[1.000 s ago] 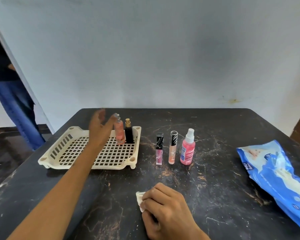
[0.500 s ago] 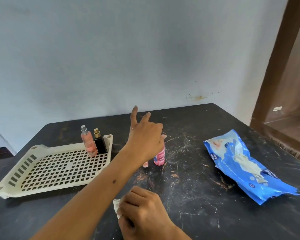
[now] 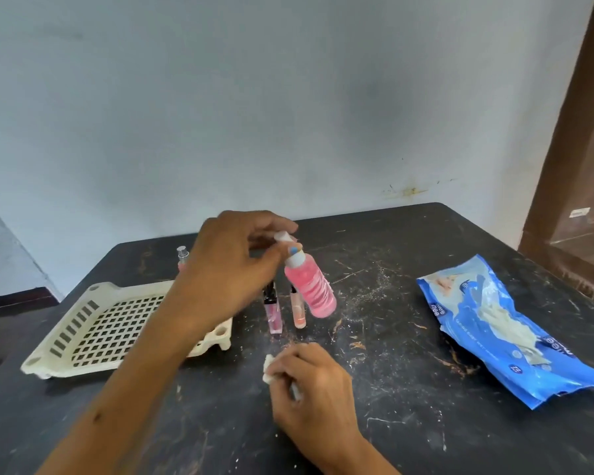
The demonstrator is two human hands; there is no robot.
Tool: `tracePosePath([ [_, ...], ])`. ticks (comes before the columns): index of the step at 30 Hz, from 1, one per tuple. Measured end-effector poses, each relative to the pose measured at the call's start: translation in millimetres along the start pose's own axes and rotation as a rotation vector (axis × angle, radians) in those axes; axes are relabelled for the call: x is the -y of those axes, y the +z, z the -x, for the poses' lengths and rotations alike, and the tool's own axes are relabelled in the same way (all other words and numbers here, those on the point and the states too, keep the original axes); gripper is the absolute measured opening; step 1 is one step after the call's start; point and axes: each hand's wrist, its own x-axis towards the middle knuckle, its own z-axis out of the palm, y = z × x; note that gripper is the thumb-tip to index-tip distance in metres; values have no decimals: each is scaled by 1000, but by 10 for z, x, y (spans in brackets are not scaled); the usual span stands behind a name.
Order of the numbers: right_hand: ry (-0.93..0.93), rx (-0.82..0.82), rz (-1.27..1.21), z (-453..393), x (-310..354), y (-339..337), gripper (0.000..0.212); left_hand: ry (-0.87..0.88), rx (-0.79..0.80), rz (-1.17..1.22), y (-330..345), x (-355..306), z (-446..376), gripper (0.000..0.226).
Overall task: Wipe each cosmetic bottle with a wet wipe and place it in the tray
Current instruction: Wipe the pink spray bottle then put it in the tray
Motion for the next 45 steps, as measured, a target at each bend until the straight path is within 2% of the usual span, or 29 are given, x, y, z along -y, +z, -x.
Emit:
tracePosePath([
  [4, -17, -66, -41, -2, 33, -34, 15, -200, 99, 304, -190, 146, 165, 18],
  [9, -131, 17, -122, 50, 31, -15, 15, -301, 53, 562, -127, 396, 320, 18],
  [14, -173, 76, -179, 75, 11, 9, 18, -373, 68, 787, 152, 569, 459, 33],
  [18, -175, 114, -190, 65, 6, 5, 15, -468, 151, 1052, 368, 613, 573, 50],
  [21, -224, 134, -188, 65, 30, -36, 15, -573, 39, 1224, 460, 613, 601, 48],
  [25, -246, -57, -213, -15, 63, -272, 15, -670, -59, 1263, 517, 700, 671, 45],
  [28, -4, -220, -256, -187, -28, -401, 16, -731, -37, 1271, 585, 754, 788, 40],
  [30, 116, -258, -299, -297, -84, -381, 19, -780, 3, 1274, 654, 789, 840, 38],
  [34, 92, -170, -277, -348, -110, -245, 15, -834, 61, 1220, 766, 832, 837, 37],
  [39, -73, -44, -190, -163, -158, -104, 21, -816, 53, 1305, 860, 860, 775, 34],
  [45, -155, -26, -112, -103, -170, -53, 22, -802, 6, 1395, 912, 860, 816, 44],
])
